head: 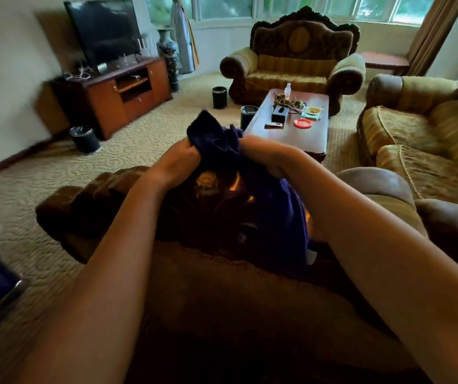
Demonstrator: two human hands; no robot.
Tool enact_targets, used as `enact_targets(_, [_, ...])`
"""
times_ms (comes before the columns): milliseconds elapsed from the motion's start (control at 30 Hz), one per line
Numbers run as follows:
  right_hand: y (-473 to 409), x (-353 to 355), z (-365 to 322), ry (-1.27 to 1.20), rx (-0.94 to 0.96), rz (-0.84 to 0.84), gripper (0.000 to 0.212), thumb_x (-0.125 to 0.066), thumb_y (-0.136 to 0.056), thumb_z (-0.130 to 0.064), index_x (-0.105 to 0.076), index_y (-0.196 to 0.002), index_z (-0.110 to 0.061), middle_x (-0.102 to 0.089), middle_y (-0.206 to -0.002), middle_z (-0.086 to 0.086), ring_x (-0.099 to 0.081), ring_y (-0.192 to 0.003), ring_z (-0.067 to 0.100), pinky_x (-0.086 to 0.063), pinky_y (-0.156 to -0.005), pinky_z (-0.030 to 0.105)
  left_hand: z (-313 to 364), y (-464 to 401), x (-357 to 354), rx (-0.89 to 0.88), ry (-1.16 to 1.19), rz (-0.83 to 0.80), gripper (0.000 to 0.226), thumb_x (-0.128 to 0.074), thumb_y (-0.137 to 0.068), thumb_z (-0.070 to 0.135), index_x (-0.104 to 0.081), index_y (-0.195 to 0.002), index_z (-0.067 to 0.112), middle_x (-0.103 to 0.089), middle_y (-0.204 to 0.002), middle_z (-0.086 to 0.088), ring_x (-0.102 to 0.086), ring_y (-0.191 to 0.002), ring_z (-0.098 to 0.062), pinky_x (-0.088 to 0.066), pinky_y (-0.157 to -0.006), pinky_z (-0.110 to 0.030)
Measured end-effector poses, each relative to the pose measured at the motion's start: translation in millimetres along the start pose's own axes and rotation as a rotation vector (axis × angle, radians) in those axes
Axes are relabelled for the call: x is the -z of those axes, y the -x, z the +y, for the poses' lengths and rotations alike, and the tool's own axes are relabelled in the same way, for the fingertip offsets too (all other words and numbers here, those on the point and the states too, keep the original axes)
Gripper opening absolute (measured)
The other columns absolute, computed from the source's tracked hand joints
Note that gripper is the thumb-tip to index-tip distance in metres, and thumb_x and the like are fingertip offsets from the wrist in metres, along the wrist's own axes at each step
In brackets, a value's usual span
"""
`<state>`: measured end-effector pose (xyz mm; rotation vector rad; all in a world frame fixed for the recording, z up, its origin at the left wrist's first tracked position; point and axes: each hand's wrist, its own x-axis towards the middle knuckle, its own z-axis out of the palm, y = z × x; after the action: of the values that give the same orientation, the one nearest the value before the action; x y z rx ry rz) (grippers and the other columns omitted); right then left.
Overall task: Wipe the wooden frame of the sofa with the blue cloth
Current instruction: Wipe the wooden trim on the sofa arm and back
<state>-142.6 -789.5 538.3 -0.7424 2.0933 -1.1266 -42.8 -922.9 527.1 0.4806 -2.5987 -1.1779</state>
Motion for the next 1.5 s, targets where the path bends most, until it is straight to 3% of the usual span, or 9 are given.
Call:
enact_targets(167, [3.4,11.1,24.1,-0.072,0.122,-0.124,0.021,-0.04,-0.099,-0.016,-0.059,-0.107,-0.012,-0.065,-0.103,0.012,-0.063,-0.086,0.02,-0.052,-0.088,0.033,8.6,2.7,-1.0,0.078,0.054,0.028,0.016,-0.05,-0.093,0.022,-0.063,-0.096,0.012,-0.064,-0.103,-0.007,-0.053,-0.089,-0.011,-0.04,-0.083,-0.024])
enact_targets(400, [-10.6,13.6,29.4,-0.078,0.337,-0.191,0.028,-0.034,-0.094,0.003,-0.056,-0.111,0.007,-0.063,-0.1,0.024,-0.059,-0.087,0.023,-0.051,-0.081,0.037,12.9,1.8,-11.2,0.225,0.156,0.176,0.032,-0.039,-0.098,0.004,-0.05,-0.074,0.021,-0.053,-0.076,0.011,-0.049,-0.054,0.018,-0.037,-0.062,-0.004])
enact_targets(633, [-57.0,-3.1,9.9,-0.156,0.301,-0.264,0.033,-0.038,-0.097,-0.001,-0.057,-0.075,-0.016,-0.062,-0.056,-0.013,-0.054,-0.052,-0.003,-0.041,-0.054,0.01,5.6,0.8,-11.3,0.187,0.156,0.566,0.034,-0.039,-0.08,0.035,-0.057,-0.106,0.024,-0.058,-0.121,-0.011,-0.054,-0.11,-0.024,-0.041,-0.097,-0.037])
enact_targets(767, [-76.1,-11.2,-0.6,-0.083,0.296,-0.339,0.034,-0.028,-0.102,-0.003,-0.048,-0.124,0.013,-0.053,-0.129,0.024,-0.049,-0.099,0.022,-0.038,-0.063,0.014,5.0,-2.8,-11.8,0.182,0.117,0.49,0.039,-0.032,-0.082,0.033,-0.053,-0.114,0.022,-0.054,-0.126,-0.007,-0.05,-0.118,-0.017,-0.037,-0.103,-0.03])
enact_targets(900, [-72.4,-18.6,14.3,-0.097,0.325,-0.414,0.037,-0.022,-0.1,0.004,-0.027,-0.135,0.016,-0.031,-0.144,0.031,-0.031,-0.135,0.037,-0.03,-0.071,-0.004,5.1,-5.9,-13.2,0.21,0.046,0.425,0.037,-0.03,-0.095,0.034,-0.051,-0.123,0.02,-0.052,-0.125,0.001,-0.045,-0.116,-0.006,-0.031,-0.096,-0.011])
enact_targets(1033, [-67.0,-4.2,44.8,-0.073,0.347,-0.475,0.037,-0.027,-0.103,-0.012,-0.042,-0.135,0.002,-0.043,-0.141,0.019,-0.039,-0.132,0.027,-0.032,-0.096,0.017,11.3,-9.3,-15.0,0.269,0.016,0.359,0.04,-0.028,-0.092,0.04,-0.053,-0.118,0.024,-0.053,-0.123,0.004,-0.045,-0.116,-0.006,-0.034,-0.1,-0.023])
enact_targets(1200, [-48.6,20.1,69.7,-0.039,0.21,-0.527,0.034,-0.035,-0.101,-0.017,-0.052,-0.128,-0.004,-0.055,-0.12,0.003,-0.05,-0.1,0.011,-0.04,-0.077,0.01,11.9,-8.1,-15.1,0.346,-0.232,0.225,0.04,-0.022,-0.105,0.024,-0.049,-0.134,0.016,-0.042,-0.145,-0.004,-0.035,-0.134,-0.018,-0.028,-0.112,-0.039])
enact_targets(1333, [-41.8,21.6,80.4,-0.203,0.163,-0.519,0.021,-0.043,-0.097,-0.019,-0.062,-0.089,-0.016,-0.064,-0.092,0.004,-0.059,-0.091,0.015,-0.043,-0.097,0.034,11.0,-8.1,-14.6,0.326,-0.196,0.243,0.045,-0.02,-0.104,0.037,-0.048,-0.133,0.018,-0.043,-0.144,-0.004,-0.038,-0.133,-0.018,-0.029,-0.111,-0.042])
enact_targets(1500, [-55.0,9.8,52.4,-0.289,0.239,-0.528,0.024,-0.037,-0.102,-0.023,-0.058,-0.094,-0.018,-0.053,-0.084,-0.01,-0.053,-0.081,0.002,-0.041,-0.075,0.011,2.6,-10.3,-12.7,0.336,-0.121,0.299,0.057,-0.025,-0.095,0.05,-0.041,-0.141,0.02,-0.042,-0.145,-0.001,-0.037,-0.134,-0.014,-0.029,-0.113,-0.042])
